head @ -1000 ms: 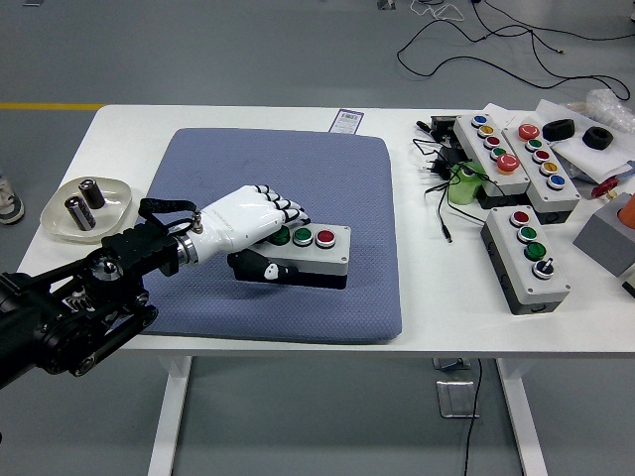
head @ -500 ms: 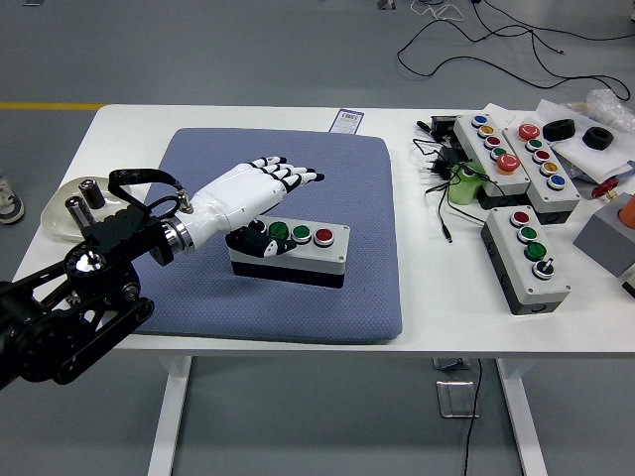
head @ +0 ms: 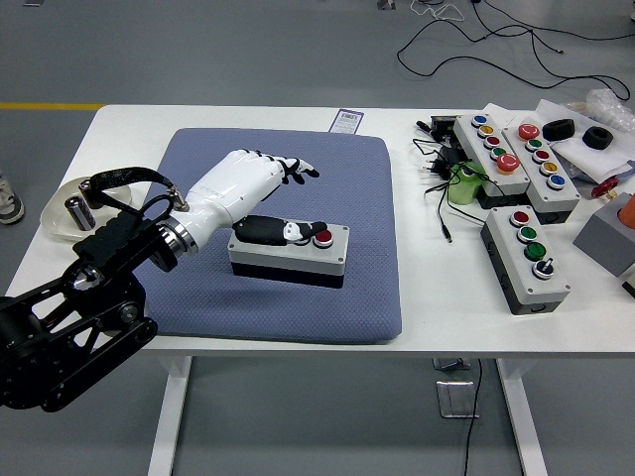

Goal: Pick up the button,place it on the desk,press the button,press the button

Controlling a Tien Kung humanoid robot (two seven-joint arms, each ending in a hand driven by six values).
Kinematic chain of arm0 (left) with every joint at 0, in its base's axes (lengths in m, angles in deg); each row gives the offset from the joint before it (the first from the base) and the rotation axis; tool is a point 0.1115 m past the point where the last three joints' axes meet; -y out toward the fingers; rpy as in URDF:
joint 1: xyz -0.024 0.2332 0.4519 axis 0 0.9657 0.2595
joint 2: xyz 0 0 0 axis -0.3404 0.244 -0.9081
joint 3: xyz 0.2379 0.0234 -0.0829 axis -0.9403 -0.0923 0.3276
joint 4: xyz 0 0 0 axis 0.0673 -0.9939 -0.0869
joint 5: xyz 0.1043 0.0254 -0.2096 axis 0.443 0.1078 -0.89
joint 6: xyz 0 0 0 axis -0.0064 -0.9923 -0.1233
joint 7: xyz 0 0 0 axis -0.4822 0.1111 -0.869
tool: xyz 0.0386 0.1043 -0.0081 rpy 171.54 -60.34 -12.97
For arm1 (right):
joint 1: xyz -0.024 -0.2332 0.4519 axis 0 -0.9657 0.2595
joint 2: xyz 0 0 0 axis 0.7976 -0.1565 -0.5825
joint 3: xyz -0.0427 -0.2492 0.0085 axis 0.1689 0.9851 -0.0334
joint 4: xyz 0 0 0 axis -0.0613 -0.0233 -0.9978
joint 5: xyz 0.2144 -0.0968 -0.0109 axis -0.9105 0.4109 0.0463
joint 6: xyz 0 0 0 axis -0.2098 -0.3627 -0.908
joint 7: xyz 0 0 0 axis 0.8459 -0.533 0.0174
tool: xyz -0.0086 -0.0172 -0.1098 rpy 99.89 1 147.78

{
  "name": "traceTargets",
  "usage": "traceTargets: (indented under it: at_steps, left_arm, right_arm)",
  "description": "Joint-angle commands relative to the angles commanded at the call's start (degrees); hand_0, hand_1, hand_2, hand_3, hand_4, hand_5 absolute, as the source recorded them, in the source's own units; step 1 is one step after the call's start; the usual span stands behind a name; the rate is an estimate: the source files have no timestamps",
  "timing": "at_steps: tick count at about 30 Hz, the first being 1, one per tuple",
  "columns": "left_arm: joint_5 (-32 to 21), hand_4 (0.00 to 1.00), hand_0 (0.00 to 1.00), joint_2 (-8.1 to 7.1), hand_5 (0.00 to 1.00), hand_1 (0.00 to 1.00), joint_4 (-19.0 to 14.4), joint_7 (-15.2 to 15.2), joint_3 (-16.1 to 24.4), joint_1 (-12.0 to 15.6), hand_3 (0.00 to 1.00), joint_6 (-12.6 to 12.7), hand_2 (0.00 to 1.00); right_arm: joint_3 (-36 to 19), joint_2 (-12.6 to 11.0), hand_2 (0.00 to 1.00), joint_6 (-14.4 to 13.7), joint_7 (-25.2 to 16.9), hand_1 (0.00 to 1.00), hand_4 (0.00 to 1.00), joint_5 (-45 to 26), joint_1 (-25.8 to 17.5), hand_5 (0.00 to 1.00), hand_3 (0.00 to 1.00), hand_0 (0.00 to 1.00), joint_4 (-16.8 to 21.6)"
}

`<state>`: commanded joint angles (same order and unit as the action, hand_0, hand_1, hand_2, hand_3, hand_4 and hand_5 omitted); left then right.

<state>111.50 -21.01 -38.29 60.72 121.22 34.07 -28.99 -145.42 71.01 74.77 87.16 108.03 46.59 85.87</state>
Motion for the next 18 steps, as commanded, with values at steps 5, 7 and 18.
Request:
traceTargets:
  at_steps: [5, 7, 18]
  left_arm:
    - [-1.0, 0.75, 0.002, 0.11, 0.987, 0.002, 1.0, -2.5, -1.2, -0.1, 0.633, -4.0, 0.002]
    - [-1.3, 0.75, 0.002, 0.27, 0.987, 0.002, 1.4, -3.4, -1.8, -0.2, 0.633, -4.8, 0.002]
    - [-1.7, 0.736, 0.002, 1.24, 0.899, 0.002, 3.6, -4.7, -3.3, -0.4, 0.649, -5.3, 0.002]
  right_arm:
    - [0.3, 0.0, 0.674, 0.0, 0.0, 0.658, 0.31, 0.0, -0.1, 0.173, 0.624, 0.673, 0.0]
    - [0.3, 0.0, 0.674, 0.0, 0.0, 0.658, 0.31, 0.0, -0.2, 0.173, 0.624, 0.673, 0.0]
    - [0.6, 0.0, 0.674, 0.0, 0.0, 0.658, 0.31, 0.0, -0.4, 0.173, 0.624, 0.673, 0.0]
